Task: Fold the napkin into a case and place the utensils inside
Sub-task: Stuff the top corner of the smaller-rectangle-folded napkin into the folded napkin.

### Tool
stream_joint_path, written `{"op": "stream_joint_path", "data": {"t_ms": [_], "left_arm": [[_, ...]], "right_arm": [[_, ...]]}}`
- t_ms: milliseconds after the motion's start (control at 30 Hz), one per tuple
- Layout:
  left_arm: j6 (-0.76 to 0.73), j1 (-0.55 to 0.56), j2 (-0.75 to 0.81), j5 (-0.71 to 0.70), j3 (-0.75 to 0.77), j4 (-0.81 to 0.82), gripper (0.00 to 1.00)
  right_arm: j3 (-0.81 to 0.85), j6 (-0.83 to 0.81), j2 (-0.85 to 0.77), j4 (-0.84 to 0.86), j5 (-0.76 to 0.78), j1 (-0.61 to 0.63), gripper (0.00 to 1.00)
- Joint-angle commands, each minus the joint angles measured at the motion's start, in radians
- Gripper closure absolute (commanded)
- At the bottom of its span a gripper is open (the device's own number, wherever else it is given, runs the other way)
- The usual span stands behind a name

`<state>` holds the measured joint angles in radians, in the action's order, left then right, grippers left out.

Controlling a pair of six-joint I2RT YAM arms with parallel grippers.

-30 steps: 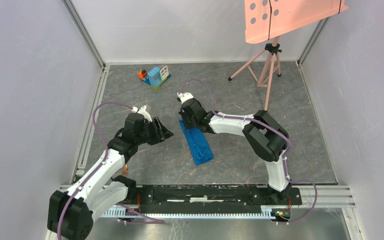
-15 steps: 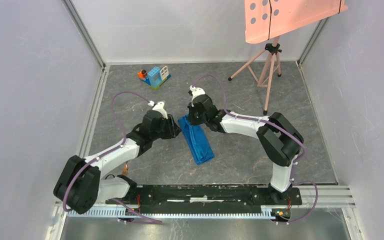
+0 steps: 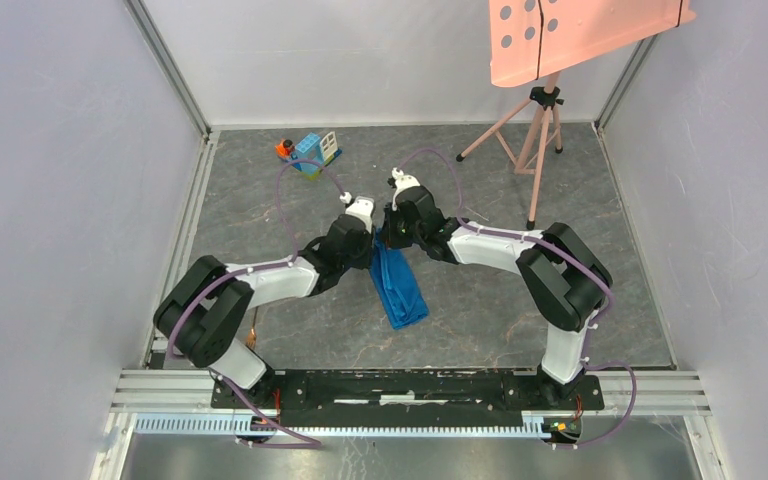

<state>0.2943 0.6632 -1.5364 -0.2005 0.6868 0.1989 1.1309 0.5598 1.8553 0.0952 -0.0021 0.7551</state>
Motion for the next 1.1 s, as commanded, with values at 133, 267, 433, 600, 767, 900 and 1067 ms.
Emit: {"op": "stream_joint_path", "data": {"t_ms": [133,267,433,600,767,900,1067], "left_arm": [[-0.13,0.067,-0.094,-0.172,0.111,0.041,0.66],[-0.143,0.088,-0.133,-0.222,0.136,0.026,0.68],[-0.159,0.109,-0.149,-0.253,0.149,0.002,0.68],[-0.139,0.111,-0.131,-0.23,0.117,0.002,0.66],[-0.142,0.111,-0.145,-0.199,0.114,0.029,0.65],[-0.1,0.112,-0.123,-0.161,0.101,0.031,0.58],[-0.104,0.113,-0.134,-0.16,0.081,0.056,0.57]], "right_arm": [[0.004,0.018,-0.045,0.037,-0.044,-0.004,1.0],[-0.004,0.022,-0.043,0.043,-0.051,-0.004,1.0],[-0.015,0.023,-0.047,0.048,-0.05,-0.007,1.0],[-0.023,0.03,-0.048,0.056,-0.061,-0.016,1.0],[-0.02,0.033,-0.046,0.058,-0.065,-0.018,1.0],[-0.021,0.034,-0.048,0.057,-0.068,-0.019,1.0],[-0.014,0.046,-0.053,0.063,-0.085,-0.022,1.0]]}}
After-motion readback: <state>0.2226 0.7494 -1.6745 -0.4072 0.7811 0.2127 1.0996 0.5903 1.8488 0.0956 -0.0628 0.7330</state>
